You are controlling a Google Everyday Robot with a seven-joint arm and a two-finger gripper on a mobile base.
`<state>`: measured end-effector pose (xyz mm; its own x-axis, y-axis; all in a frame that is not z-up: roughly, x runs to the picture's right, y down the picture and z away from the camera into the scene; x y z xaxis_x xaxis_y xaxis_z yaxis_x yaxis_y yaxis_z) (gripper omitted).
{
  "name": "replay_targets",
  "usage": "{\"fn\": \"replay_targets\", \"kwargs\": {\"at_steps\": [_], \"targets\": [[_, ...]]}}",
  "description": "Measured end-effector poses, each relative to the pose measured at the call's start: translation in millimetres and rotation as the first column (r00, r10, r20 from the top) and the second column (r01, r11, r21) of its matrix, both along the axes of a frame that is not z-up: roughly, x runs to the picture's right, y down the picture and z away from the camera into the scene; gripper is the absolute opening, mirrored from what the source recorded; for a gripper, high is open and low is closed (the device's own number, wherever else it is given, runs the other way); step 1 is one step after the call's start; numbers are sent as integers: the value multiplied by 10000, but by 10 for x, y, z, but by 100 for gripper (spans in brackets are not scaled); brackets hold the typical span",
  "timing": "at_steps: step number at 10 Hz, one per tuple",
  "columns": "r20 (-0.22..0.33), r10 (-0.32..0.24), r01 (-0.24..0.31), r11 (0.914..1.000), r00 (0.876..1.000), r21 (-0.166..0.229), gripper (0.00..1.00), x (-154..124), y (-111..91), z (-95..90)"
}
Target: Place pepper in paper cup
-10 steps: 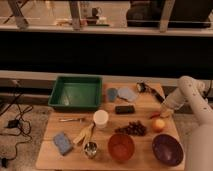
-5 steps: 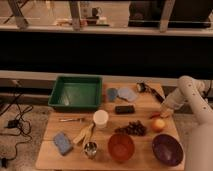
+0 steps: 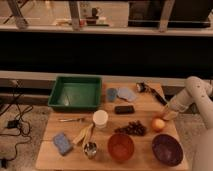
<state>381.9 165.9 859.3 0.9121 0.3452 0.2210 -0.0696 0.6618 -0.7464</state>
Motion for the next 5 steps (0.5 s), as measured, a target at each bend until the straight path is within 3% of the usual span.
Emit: {"fn": "replay_targets", "kwargs": {"at_steps": [5], "targets": [[101,-18,19,9999,9999,-110,0,-17,28,-38]]}}
